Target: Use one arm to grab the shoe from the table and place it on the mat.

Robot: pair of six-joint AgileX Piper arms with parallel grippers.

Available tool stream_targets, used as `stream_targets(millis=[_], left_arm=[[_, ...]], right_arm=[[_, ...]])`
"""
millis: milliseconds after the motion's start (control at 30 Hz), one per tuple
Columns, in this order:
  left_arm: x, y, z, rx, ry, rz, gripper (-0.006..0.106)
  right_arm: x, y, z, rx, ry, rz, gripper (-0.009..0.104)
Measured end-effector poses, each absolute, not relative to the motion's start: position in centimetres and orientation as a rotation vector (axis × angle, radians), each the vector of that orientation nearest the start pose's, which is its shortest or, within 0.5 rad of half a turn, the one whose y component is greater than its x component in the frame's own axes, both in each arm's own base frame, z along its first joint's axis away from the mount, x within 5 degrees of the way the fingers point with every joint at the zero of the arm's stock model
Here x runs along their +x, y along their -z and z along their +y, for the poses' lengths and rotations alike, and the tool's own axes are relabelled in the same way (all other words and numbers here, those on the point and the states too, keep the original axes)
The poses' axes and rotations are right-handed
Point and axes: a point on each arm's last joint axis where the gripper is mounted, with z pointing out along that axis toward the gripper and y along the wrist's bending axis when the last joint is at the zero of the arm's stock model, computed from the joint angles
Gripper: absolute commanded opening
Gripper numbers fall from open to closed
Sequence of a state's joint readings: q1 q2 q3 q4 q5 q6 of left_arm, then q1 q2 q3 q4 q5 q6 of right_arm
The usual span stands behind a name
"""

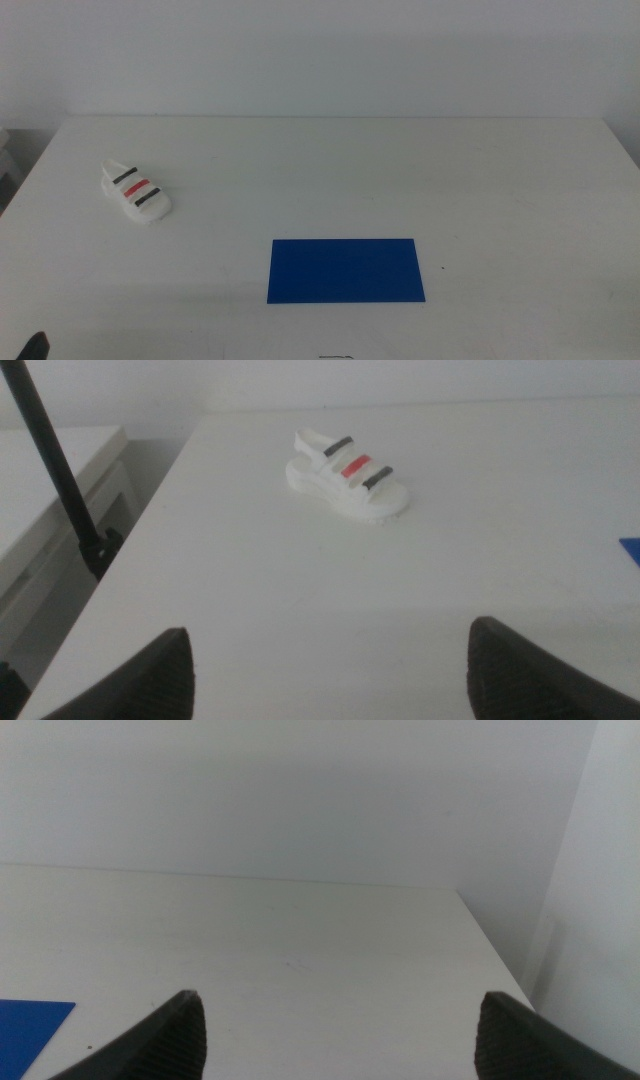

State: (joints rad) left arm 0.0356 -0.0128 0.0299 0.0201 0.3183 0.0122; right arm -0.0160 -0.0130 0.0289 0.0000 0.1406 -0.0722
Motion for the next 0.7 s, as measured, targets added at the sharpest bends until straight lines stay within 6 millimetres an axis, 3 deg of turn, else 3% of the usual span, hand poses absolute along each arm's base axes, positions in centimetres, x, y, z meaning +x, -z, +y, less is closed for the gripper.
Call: stream_targets(millis=[433,533,700], left_arm=[[5.7,-18.6,0.2,-0.007,-0.053,1.741,0.094],[6.3,-20.5,0.3,-0.007,-0.053,1.787,0.094],[9.0,-25.7,0.4,-0.011,-0.047,1.862,0.094]], right_arm=[[5.6,-19.1,-0.1,-0.046,0.068,1.640,0.094],[5.6,-19.1,-0.1,-0.046,0.068,1.640,0.094],[5.6,-19.1,-0.1,-0.046,0.068,1.640,0.094]])
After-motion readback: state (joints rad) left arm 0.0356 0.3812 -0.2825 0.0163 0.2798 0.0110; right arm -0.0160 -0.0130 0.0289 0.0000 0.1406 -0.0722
